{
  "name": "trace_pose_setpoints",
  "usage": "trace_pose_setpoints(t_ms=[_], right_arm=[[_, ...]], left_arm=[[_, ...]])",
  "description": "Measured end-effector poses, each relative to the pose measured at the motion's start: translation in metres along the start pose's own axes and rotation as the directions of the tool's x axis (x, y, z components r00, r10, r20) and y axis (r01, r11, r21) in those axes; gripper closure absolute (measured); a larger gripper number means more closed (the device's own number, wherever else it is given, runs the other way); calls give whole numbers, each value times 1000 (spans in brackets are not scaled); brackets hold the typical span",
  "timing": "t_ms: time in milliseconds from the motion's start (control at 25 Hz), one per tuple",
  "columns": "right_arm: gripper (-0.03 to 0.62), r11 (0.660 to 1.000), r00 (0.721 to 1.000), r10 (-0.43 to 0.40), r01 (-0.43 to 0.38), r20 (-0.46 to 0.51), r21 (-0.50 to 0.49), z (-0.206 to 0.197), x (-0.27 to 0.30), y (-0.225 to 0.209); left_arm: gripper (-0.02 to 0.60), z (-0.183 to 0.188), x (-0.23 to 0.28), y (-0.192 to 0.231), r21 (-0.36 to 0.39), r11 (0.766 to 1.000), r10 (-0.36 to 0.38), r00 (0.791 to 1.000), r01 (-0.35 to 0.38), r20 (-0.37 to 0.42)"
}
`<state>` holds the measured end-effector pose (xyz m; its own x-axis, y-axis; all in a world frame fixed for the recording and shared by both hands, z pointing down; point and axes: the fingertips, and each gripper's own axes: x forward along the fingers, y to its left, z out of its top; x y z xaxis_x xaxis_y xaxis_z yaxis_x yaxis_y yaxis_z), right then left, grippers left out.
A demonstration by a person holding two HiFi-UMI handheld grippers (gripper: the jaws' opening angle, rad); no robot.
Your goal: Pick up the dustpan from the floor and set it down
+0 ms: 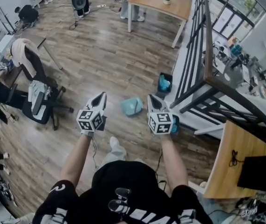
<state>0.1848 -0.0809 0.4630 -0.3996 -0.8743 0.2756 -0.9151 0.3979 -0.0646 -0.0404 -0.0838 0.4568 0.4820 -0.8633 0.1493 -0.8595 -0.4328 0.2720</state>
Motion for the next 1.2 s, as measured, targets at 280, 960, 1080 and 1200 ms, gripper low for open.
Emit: trace_pose_setpoints(t_ms=[280, 960, 1080, 1200], right_arm=[[606, 999, 999, -40, 40, -15, -1, -3, 59, 10], [496, 997, 977, -65, 71, -201, 19, -126, 166, -48], [474, 999, 965, -38, 45, -259, 23, -166, 181, -59], [447, 1000, 954, -25, 29, -298, 10, -205, 204, -70]], left_arm=[[584, -2, 39, 54, -6, 999, -51, 998, 51, -27], [584, -97, 135, 88, -67, 992, -114, 984, 106, -137], [584, -122, 154, 93, -73, 994, -91, 985, 81, -144], [584, -145, 175, 102, -79, 995, -74, 986, 62, -148]])
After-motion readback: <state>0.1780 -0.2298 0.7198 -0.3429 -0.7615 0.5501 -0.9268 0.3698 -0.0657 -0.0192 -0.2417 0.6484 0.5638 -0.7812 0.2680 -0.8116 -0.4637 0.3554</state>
